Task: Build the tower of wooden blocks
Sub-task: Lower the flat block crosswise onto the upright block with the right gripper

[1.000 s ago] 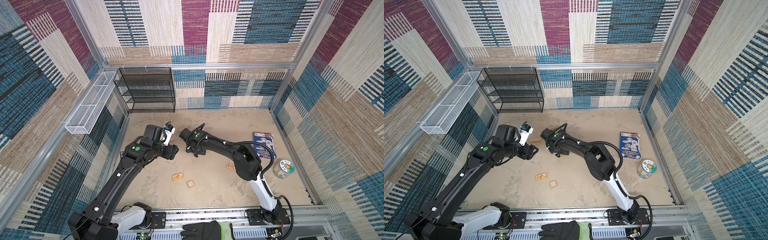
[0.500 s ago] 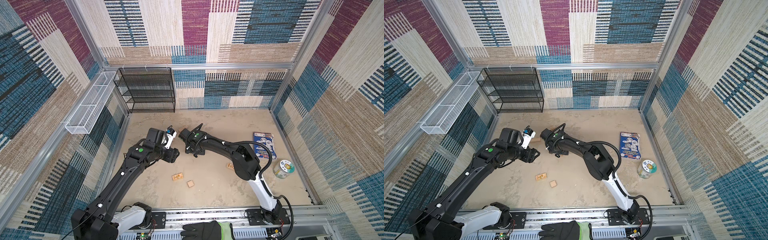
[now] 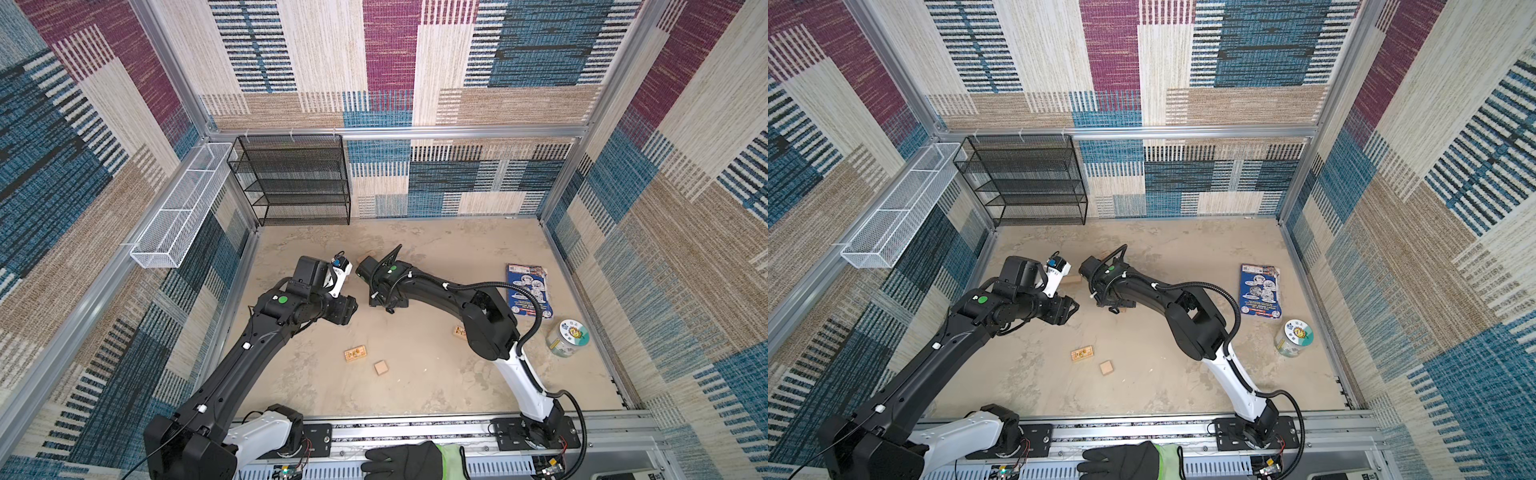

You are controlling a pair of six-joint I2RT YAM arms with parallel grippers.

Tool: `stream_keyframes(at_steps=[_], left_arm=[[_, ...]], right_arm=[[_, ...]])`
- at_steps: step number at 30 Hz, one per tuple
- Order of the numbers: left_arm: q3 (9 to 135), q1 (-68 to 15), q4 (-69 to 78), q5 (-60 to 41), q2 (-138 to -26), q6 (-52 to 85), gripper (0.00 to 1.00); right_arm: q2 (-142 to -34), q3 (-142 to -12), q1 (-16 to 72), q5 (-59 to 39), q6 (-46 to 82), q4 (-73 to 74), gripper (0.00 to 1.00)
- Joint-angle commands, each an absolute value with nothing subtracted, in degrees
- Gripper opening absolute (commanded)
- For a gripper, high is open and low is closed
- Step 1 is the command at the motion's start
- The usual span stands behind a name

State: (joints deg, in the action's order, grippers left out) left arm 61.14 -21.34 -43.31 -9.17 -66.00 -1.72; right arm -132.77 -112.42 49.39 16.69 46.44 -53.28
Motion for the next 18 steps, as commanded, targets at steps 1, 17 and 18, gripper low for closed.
stream_keyframes(at_steps=[1, 17, 18], left_arm=[[61.17, -21.27, -42.71, -8.53, -66.18, -2.99, 0.69], [61.42, -21.27, -42.88, -8.31, -67.27, -2.82, 0.69], [61.44, -21.27, -42.89, -8.26, -67.26, -2.75, 0.69]], right_arm=[[-133.23, -113.35, 49.3, 18.29, 46.16, -53.32, 0.5], [-133.85, -113.91, 49.21, 17.48, 46.04, -54.4, 0.5], [-133.84, -113.87, 49.21, 17.49, 46.07, -54.4, 0.5]])
